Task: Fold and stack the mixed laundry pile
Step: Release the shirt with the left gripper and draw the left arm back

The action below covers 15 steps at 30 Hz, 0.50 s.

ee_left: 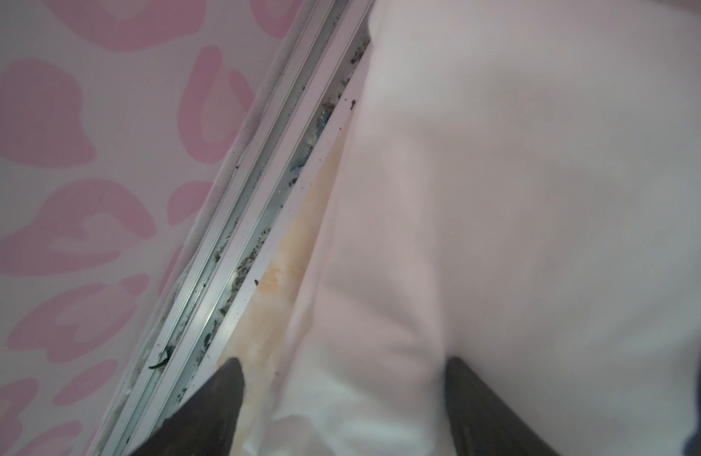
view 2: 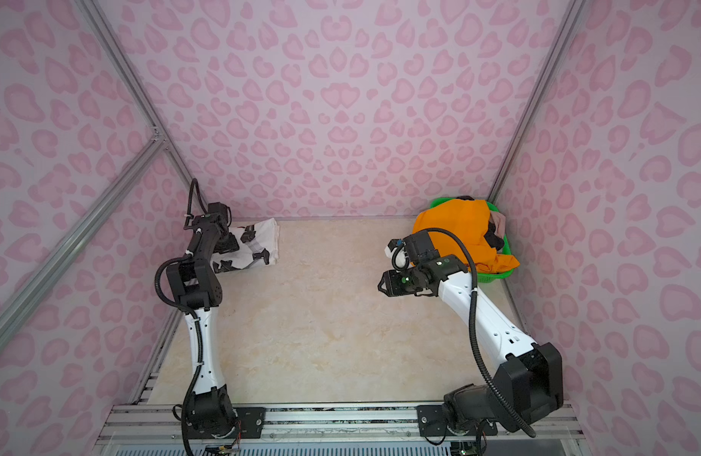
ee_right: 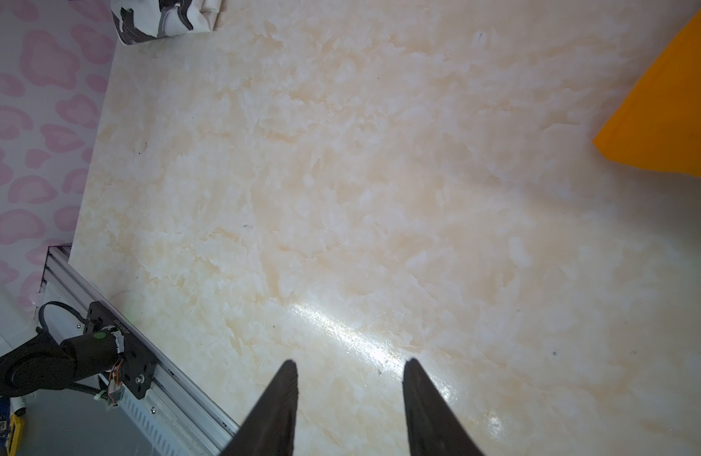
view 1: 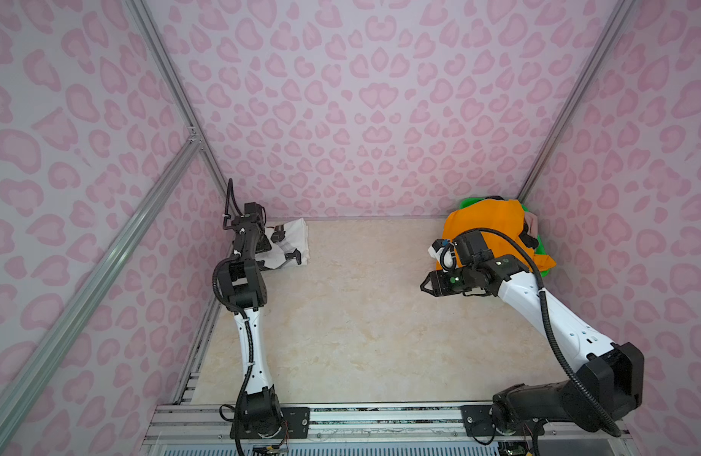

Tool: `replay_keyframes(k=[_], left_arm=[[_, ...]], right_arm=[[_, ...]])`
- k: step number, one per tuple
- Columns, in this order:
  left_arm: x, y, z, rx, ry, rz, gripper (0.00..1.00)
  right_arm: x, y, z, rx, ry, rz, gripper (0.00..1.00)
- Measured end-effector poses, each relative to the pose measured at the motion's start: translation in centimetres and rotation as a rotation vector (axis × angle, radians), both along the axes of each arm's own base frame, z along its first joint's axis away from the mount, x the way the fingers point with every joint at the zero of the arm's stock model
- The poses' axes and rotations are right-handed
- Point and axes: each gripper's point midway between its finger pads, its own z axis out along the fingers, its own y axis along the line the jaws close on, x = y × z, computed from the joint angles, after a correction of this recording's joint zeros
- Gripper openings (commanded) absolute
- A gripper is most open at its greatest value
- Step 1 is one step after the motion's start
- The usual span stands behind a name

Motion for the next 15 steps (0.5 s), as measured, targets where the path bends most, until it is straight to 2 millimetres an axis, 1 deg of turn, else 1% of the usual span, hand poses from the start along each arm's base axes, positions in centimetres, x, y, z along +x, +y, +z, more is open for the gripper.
replay_keyframes(k=[15], left_arm=[[-1.2, -0.1, 0.1, 0.006, 0.012, -0.005, 0.82]], right_arm=[[-0.3, 0.1, 0.0, 0.009, -0.006, 0.008, 0.45]])
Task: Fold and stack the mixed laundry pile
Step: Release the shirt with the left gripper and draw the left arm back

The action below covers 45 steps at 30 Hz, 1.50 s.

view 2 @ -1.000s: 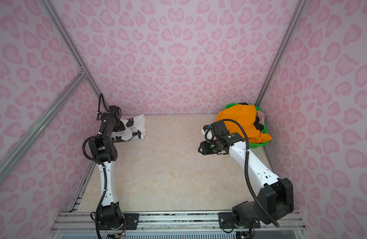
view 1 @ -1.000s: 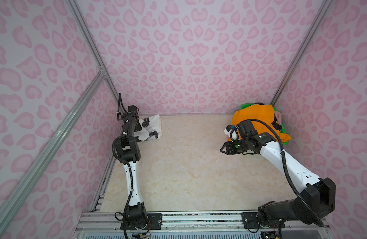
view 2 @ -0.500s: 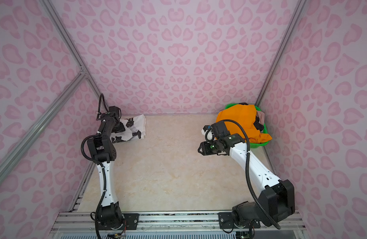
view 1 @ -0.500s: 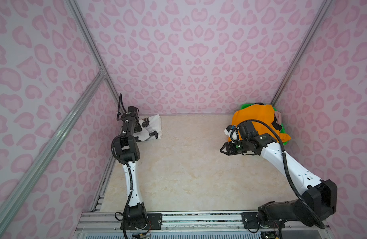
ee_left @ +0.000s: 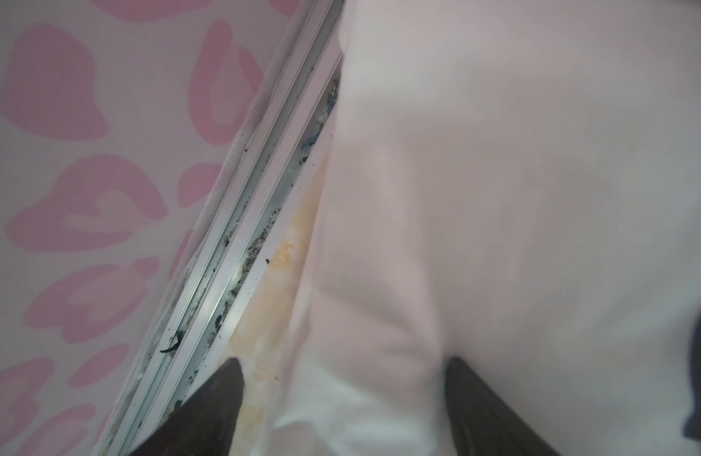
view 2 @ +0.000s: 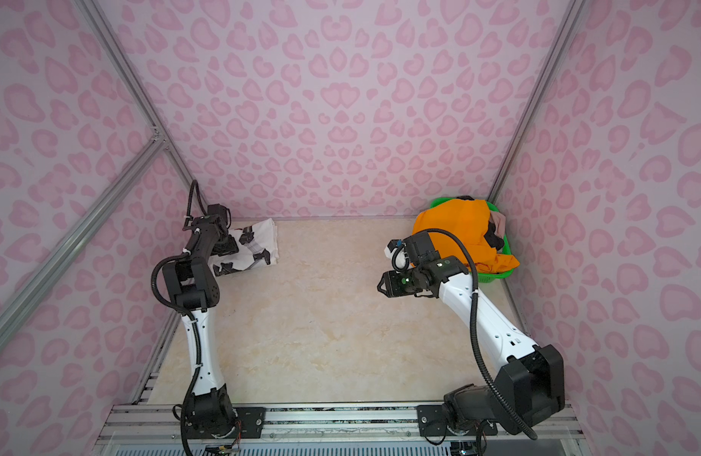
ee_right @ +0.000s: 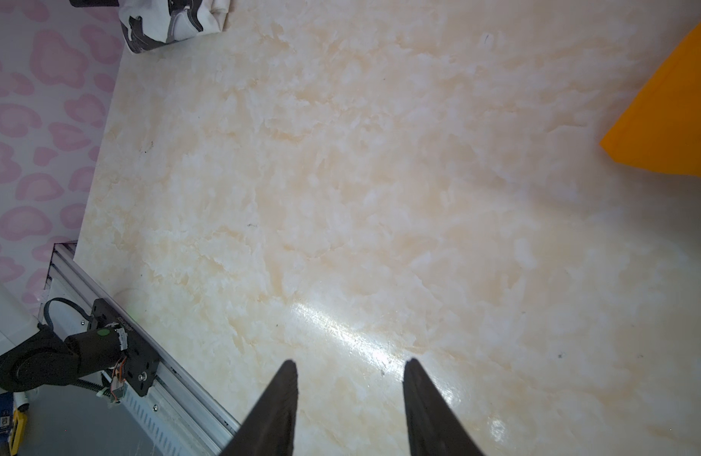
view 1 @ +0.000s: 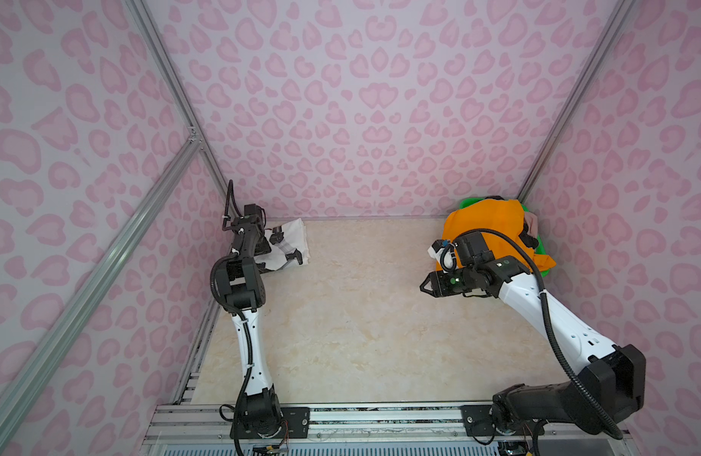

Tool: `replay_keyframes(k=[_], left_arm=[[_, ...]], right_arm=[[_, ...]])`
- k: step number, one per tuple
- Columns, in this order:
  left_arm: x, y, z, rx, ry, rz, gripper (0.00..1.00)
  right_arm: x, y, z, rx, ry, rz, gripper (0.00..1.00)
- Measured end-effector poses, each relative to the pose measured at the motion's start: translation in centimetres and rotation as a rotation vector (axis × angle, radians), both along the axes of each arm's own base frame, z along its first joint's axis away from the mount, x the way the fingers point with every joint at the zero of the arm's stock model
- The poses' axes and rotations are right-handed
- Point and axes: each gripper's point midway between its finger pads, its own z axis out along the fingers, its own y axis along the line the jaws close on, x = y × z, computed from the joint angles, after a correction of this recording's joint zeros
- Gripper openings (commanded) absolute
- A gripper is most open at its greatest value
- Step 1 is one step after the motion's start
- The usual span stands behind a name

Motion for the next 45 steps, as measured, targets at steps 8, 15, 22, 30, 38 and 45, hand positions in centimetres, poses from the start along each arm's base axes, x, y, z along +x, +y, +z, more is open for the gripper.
replay_keyframes(k=[8, 15, 22, 30, 38, 45], left_arm=[[0.0, 0.1, 0.0, 0.017, 0.001, -0.019, 0.82], [0.3, -0.3, -0.2, -0.002, -0.009, -0.037, 0.82], [-0.9, -1.5, 0.2, -0.035, -0.017, -0.073, 0.83], [-1.6, -1.8, 3.0, -0.027, -0.072, -0.084, 0.83], [-4.8, -3.9, 7.0, -0.033, -0.119, -0.117, 0.83], [-11.6, -6.9, 18.5, -0.036, -0.343, -0.153, 0.83]], right_arm=[[-0.2, -0.1, -0.6, -0.006, 0.013, 0.001, 0.45], [-0.2, -0.1, -0.8, -0.003, 0.007, 0.000, 0.45], [-0.2, -0.1, -0.9, 0.000, 0.001, 0.001, 0.45], [0.0, 0.0, -0.8, 0.006, -0.013, 0.001, 0.45], [0.1, 0.0, -0.7, 0.008, -0.018, 0.001, 0.45], [0.3, 0.0, -0.7, 0.004, -0.023, 0.001, 0.45]])
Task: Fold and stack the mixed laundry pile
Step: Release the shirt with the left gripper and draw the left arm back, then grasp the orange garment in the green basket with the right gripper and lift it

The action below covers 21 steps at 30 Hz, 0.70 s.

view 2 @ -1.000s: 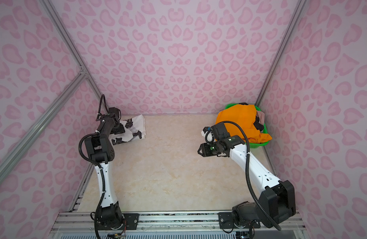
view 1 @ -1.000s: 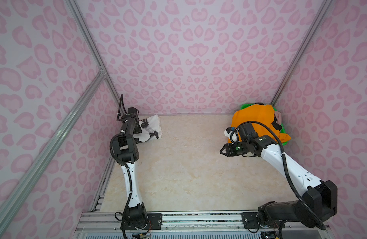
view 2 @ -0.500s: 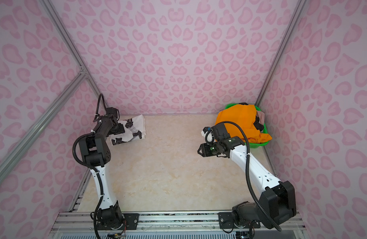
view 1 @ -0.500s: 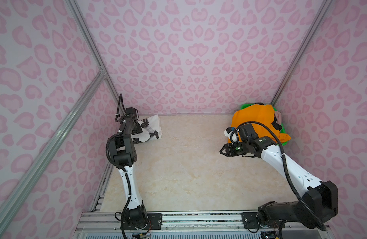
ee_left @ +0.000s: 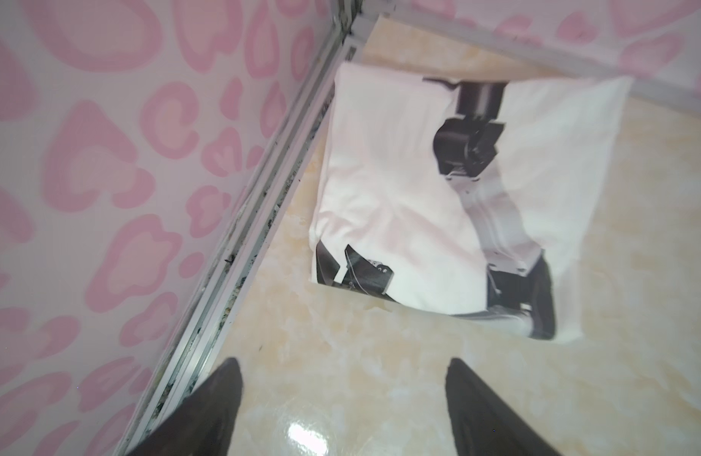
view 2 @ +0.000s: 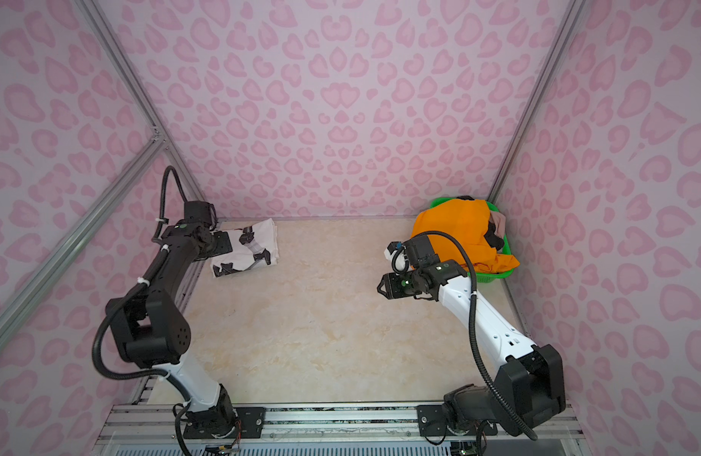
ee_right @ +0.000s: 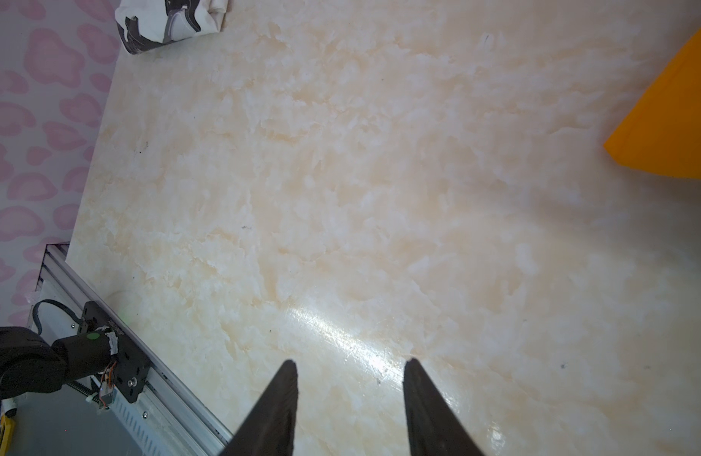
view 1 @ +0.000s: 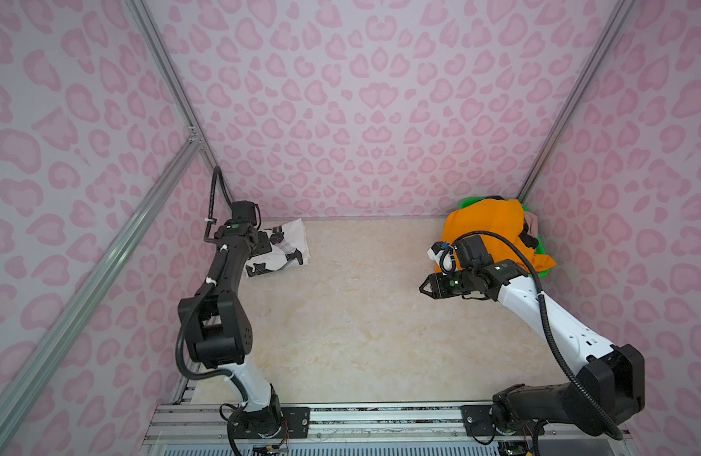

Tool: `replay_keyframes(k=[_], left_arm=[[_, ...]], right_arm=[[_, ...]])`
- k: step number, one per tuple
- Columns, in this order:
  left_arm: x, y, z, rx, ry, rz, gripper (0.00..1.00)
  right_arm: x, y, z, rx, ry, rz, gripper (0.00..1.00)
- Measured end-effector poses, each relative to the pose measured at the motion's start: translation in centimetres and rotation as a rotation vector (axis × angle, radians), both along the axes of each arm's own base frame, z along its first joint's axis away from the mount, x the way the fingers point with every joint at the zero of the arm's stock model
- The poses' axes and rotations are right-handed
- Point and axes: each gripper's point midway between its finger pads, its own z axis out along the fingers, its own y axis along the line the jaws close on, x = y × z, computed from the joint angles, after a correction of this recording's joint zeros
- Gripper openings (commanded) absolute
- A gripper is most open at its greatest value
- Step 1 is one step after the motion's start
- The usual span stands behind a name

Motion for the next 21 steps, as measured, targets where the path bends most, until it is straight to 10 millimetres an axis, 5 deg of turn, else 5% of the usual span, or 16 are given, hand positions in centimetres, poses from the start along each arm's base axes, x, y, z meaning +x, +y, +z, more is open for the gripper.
replay_keyframes(k=[3, 5, 9, 14, 21], left_arm=[[-4.7, -2.1, 7.6, -0.017, -0.223, -0.031, 0.83], [-5.5, -3.3, 9.3, -0.035, -0.306, -0.052, 0.83], [-7.5, -6.5, 3.1, -0.102, -0.148, -0.120, 0.83], [-9.9, -10.1, 1.7, -0.134, -0.135, -0.198, 0.83], [-12.5, -14.2, -3.1, -0.163, -0.033, -0.267, 0.83]], right_arm=[[0.3, -0.1, 0.2, -0.005, -0.012, -0.005, 0.45], [0.6, -0.4, 0.4, -0.014, -0.024, -0.013, 0.45], [1.7, -2.1, 0.6, -0.059, -0.060, -0.070, 0.45], [3.3, -5.1, 1.7, -0.114, -0.123, -0.175, 0.46], [5.5, -11.7, 1.8, -0.247, -0.166, -0.389, 0.53]])
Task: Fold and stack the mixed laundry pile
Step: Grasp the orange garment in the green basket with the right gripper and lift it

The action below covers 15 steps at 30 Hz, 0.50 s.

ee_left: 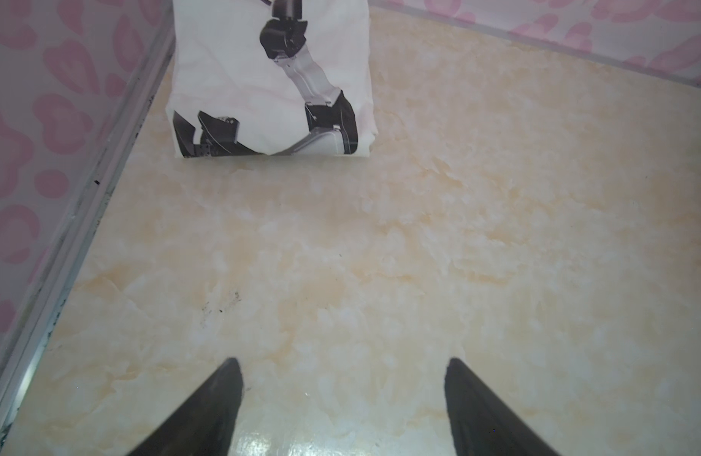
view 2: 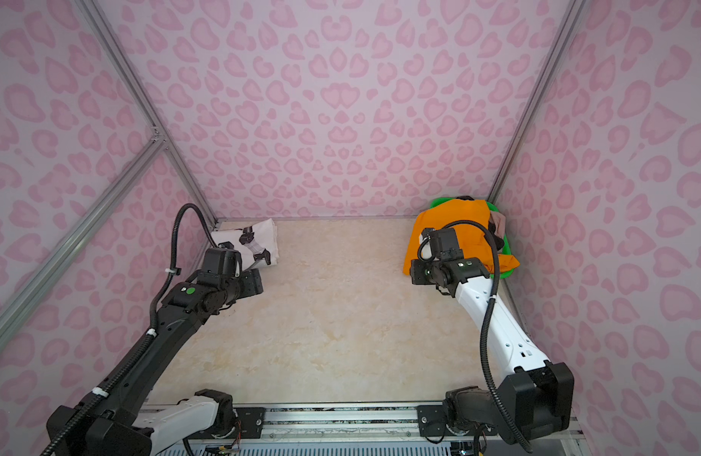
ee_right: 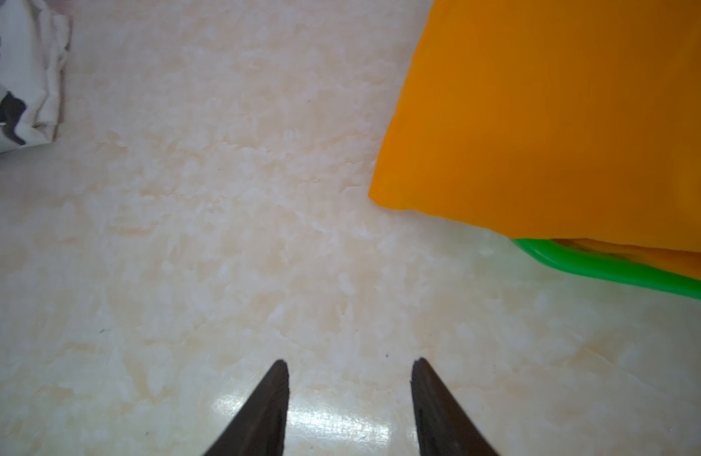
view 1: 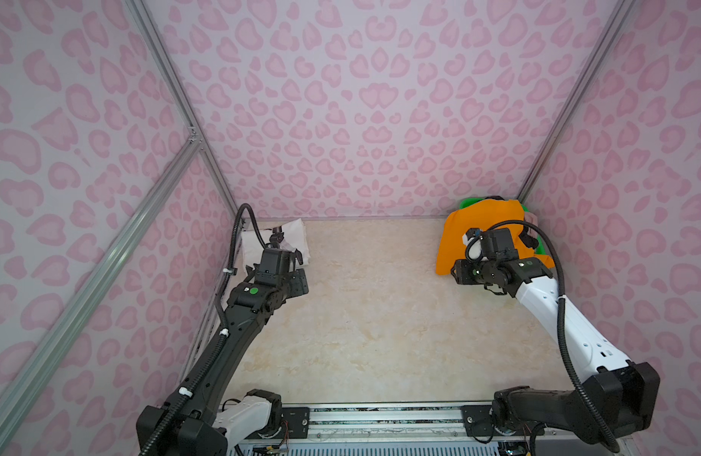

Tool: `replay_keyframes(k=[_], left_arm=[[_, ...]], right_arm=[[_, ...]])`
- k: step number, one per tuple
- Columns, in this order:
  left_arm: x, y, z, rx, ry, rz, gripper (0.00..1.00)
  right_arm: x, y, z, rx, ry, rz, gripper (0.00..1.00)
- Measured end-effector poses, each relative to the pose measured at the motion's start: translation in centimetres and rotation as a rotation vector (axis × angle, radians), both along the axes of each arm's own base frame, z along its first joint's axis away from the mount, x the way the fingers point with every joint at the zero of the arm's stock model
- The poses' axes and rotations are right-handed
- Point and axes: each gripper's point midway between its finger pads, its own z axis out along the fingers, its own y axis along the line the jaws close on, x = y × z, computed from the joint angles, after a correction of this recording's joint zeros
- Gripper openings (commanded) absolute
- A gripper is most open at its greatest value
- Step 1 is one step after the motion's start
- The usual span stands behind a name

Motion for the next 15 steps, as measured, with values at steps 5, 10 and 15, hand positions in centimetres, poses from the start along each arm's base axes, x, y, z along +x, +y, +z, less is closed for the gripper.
replay_keyframes(k=[5, 10, 15], left_arm=[[-1.4, -2.6, -2.0, -0.015, 0.034, -0.040, 0.83], [-2.0, -5.8, -2.5, -0.014, 0.023, -0.103, 0.83], [-3.0, -7.9, -3.9, -0.002, 0.034, -0.140, 0.83]], right_arm=[[1.8, -6.6, -0.7, -0.007, 0.017, -0.205, 0.57], [3.2, -11.5, -2.0, 0.054, 0.030, -0.365, 0.61], [5.6, -13.2, -4.3, 0.142, 0.065, -0.433, 0.62]])
